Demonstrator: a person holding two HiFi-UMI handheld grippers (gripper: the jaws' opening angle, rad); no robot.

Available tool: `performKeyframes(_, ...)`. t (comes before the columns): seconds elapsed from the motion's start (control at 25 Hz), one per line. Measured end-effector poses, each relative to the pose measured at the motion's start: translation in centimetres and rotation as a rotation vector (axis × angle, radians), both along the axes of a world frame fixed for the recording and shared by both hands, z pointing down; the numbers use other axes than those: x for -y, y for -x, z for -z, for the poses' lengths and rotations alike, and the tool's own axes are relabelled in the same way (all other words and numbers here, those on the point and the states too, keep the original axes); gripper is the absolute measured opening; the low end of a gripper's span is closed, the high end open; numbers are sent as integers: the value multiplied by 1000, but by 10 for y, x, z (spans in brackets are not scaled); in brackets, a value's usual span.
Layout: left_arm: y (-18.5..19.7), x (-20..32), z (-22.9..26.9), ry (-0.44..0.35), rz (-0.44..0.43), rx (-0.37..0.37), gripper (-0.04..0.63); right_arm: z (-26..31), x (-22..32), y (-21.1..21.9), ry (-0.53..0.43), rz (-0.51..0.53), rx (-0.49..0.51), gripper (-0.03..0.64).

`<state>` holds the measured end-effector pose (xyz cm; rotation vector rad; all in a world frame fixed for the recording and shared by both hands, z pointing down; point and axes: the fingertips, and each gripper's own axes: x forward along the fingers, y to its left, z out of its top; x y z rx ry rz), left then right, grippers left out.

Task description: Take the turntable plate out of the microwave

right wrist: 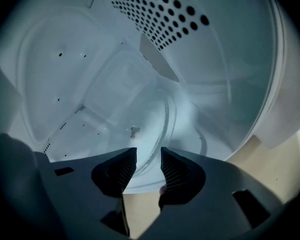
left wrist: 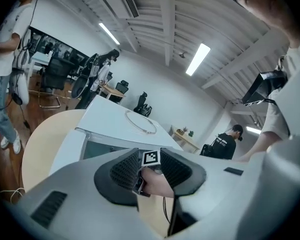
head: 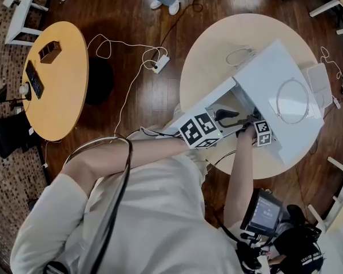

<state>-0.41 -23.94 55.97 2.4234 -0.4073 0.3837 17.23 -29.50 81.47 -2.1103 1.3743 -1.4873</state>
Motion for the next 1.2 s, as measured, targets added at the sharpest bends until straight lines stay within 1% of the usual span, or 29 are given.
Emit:
performKeyframes(0.12,1,1,0,-10,-9,3,127,0,1,2,-8,-40,38,155)
performKeyframes(0.32,0,1,0,-29,-19,2,127,-3,-3,-2,-21,-147,123,153)
performKeyframes(0.36,0,1,-1,-30,-20,4,127,-3,-3,-6,-27,-171,126,129)
performKeyframes(0.44,1,2,-2,-34,-18,9,127,-8,-6,-12,-20,-218,140,58)
performKeyframes(0.56,1,3,-4,-35,-15,11,127,-15,-11,-17,-20,-276,201,48)
performKeyframes(0.68,2,5,-5,-30,-14,10,127,-13,-12,-12,-63,-336,309,34)
performKeyframes(0.84,1,4,-6,-16,-9,11,127,-9,-15,-11,-113,-361,349,31)
performKeyframes(1.08,-8,-3,-12,4,-10,16,127,-5,-24,-2,-128,-366,414,29)
performKeyframes(1.2,-15,-7,-17,27,-1,20,127,-1,-26,0,-139,-361,446,28)
